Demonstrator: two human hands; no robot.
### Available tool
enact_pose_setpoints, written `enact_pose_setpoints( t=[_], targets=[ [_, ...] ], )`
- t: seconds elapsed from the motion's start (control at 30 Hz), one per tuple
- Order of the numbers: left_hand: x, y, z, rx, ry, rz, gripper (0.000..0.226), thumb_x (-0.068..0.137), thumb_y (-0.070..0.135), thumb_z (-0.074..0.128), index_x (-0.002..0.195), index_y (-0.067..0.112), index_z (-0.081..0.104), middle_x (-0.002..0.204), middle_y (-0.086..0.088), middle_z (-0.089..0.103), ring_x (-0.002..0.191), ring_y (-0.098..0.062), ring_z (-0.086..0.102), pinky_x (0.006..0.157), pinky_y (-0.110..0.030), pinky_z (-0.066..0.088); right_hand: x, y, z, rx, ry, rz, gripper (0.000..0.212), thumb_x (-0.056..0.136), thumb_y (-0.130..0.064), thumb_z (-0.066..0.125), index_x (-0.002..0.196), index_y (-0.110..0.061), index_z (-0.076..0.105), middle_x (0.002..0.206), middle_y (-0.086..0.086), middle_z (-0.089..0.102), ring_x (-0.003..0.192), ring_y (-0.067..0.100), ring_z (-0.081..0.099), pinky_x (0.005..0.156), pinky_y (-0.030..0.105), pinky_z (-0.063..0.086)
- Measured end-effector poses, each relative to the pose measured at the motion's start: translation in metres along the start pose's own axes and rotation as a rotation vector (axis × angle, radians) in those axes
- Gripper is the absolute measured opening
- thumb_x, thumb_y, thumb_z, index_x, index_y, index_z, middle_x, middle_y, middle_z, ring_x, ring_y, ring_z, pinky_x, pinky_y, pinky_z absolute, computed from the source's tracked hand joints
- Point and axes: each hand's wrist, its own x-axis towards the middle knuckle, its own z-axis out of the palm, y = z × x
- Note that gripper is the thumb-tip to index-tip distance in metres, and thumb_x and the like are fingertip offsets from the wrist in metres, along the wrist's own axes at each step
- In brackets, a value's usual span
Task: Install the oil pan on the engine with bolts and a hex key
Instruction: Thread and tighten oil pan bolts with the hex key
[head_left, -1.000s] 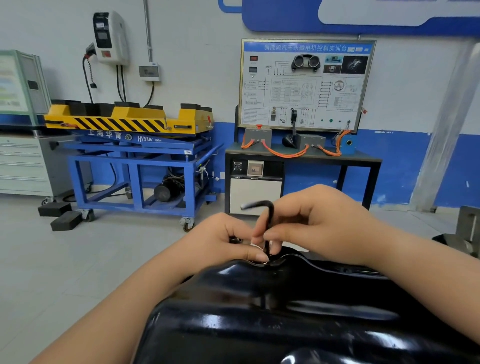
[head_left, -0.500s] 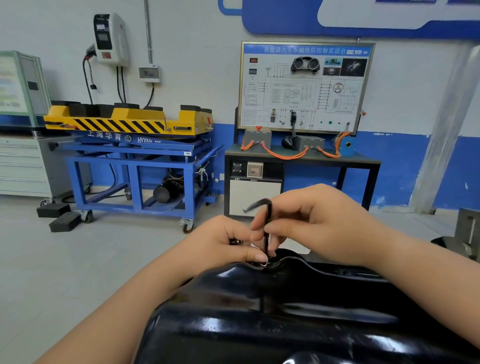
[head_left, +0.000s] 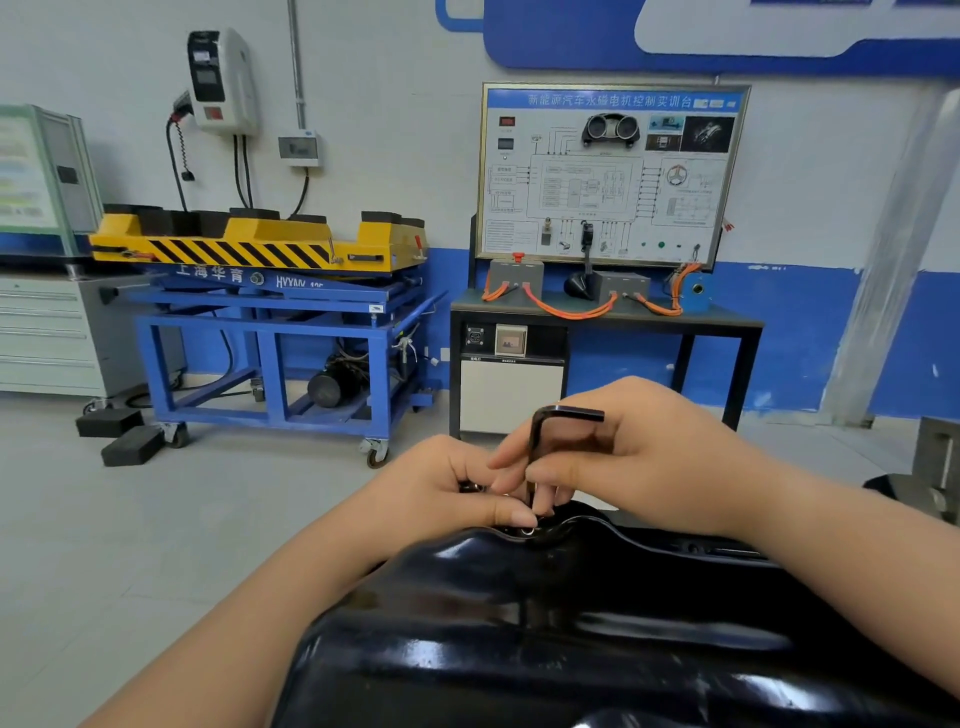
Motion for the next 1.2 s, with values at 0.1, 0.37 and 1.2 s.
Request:
enact_pose_setpoints(
  t=[0.1,0.37,1.2],
  targets=[
    [-0.0006,-0.0007,-0.0009,0.029,0.028,0.008,0.014,0.064,0.031,0.073,0.065,0.018,0.071,0.07,-0.028,0.059,0.069,-0.018,0.052,0.071,-0.031,0.042,0.0016,-0.0002,0.0016,-0.047,0.062,-0.001,0.006,0.078,-0.008,0.074,0.081,-0.004,0.073,0.067,-0.001,0.069,0.059,0.009,0.066,0.065,0.024,0.055],
    [0.0008,-0.0004,-0.0015,-0.01,0.021,0.032,0.02,0.069,0.023,0.076,0.066,0.042,0.072,0.063,0.003,0.065,0.064,-0.011,0.055,0.066,-0.024,0.043,0.0021,-0.0029,0.0023,-0.022,0.058,-0.007,0.015,0.077,-0.015,0.075,0.08,-0.004,0.066,0.077,0.009,0.067,0.067,0.024,0.064,0.069,0.041,0.055],
    [0.0013,-0.003,-0.0003,0.001,0.032,0.005,0.009,0.068,0.031,0.074,0.066,0.04,0.071,0.063,-0.013,0.06,0.065,-0.013,0.053,0.069,-0.027,0.043,-0.002,0.0012,0.0004,-0.049,0.065,-0.019,0.006,0.081,-0.008,0.071,0.082,-0.013,0.075,0.068,-0.005,0.072,0.066,0.008,0.068,0.072,0.027,0.055]
  ],
)
